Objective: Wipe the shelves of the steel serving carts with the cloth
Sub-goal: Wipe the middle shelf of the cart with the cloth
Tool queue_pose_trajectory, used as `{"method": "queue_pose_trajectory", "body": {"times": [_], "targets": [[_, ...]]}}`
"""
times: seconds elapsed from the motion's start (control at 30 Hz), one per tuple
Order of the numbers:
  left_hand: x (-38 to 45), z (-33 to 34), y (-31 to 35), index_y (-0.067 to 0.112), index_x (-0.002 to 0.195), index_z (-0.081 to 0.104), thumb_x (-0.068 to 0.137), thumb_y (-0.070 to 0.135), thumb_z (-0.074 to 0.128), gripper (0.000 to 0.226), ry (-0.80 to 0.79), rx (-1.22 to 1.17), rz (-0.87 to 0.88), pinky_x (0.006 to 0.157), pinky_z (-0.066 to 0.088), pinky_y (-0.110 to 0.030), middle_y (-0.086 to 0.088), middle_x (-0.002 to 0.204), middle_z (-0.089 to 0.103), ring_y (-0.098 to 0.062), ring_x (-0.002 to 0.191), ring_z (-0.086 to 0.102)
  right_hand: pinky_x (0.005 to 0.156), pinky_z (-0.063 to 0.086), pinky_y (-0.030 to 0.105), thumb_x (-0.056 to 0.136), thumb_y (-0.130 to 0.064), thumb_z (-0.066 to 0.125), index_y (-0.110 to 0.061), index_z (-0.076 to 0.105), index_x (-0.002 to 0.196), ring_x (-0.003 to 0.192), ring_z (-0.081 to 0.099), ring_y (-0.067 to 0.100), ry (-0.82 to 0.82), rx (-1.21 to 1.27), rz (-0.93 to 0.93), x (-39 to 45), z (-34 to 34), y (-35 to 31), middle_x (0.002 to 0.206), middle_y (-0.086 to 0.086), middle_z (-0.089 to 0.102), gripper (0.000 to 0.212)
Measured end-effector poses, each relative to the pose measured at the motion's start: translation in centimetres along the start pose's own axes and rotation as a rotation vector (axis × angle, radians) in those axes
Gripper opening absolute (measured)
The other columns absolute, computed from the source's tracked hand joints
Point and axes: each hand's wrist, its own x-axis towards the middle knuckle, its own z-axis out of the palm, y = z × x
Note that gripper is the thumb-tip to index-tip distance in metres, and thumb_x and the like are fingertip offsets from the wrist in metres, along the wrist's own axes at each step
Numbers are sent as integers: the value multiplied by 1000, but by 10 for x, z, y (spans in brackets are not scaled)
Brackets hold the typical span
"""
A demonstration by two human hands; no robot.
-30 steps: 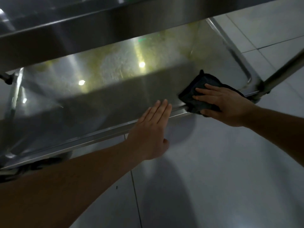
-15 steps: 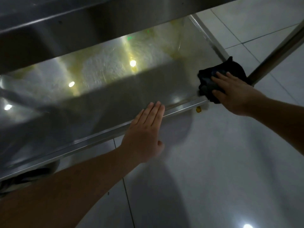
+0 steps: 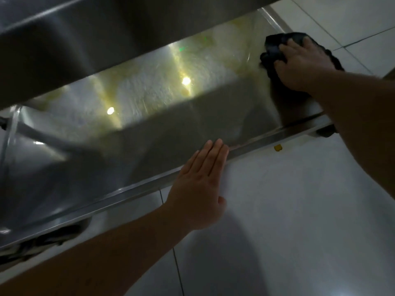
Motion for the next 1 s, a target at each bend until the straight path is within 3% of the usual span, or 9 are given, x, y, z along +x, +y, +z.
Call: {"method": "queue_pose_trajectory", "body": {"times": [0.17,0.3,0.4,0.47,0.6,0.73,0.9,1.0], "targets": [[-1,0,-1,12,169,5,80,37,39,99,-10,7,8,131,-1,-35,-4,177,-2,-18,163,-8,126,11,48,106,-47,28,-22,23,163,158,8,31,-9,6,-68,-20,-3,-26,172,3,15,63],[-1,0,-1,12,169,5,80,38,38,99,-19,2,2,131,2,-37,-3,177,-1,-18,163,-7,126,10,40,108,-48,35,-27,25,163,159,9,23,-86,2,-370,-65,15,-82,172,-5,16,60],[-2,0,0,12,169,5,79,37,38,99,-14,0,0,132,5,-38,-4,177,0,-19,163,-6,128,7,39,106,-56,31,-33,23,163,159,6,17,-142,-44,-558,-84,24,-75,171,-11,13,62],[-2,-2,0,12,169,8,76,36,39,101,-16,-10,4,132,5,-37,-4,177,3,-19,163,-3,126,11,40,105,-54,37,-33,28,161,158,13,20,-96,-44,-484,-71,14,-44,170,-8,20,61],[-2,-4,1,13,169,7,75,36,39,102,-14,-28,-10,131,0,-35,-2,177,2,-17,163,-5,126,8,48,104,-52,30,-27,23,163,158,7,29,2,-44,-52,-44,0,6,172,1,16,64],[-2,-4,1,14,169,0,80,33,50,104,-38,-15,-13,131,-3,-36,-2,177,-6,-16,162,-12,128,5,51,103,-48,25,-21,18,164,159,2,33,-31,20,50,-43,7,-47,173,4,10,67],[-2,-2,-2,18,165,-20,87,39,53,109,-97,-6,-10,130,-10,-36,1,173,-26,-13,157,-29,127,3,44,107,-47,32,-27,19,164,159,-1,25,-181,73,-360,-69,23,-149,173,-4,7,62],[-2,-3,-1,20,164,-23,87,46,54,112,-118,-27,-12,129,-12,-35,2,173,-28,-11,156,-31,126,3,41,107,-51,36,-30,23,164,159,2,21,-235,96,-501,-71,27,-147,172,-8,11,62]]}}
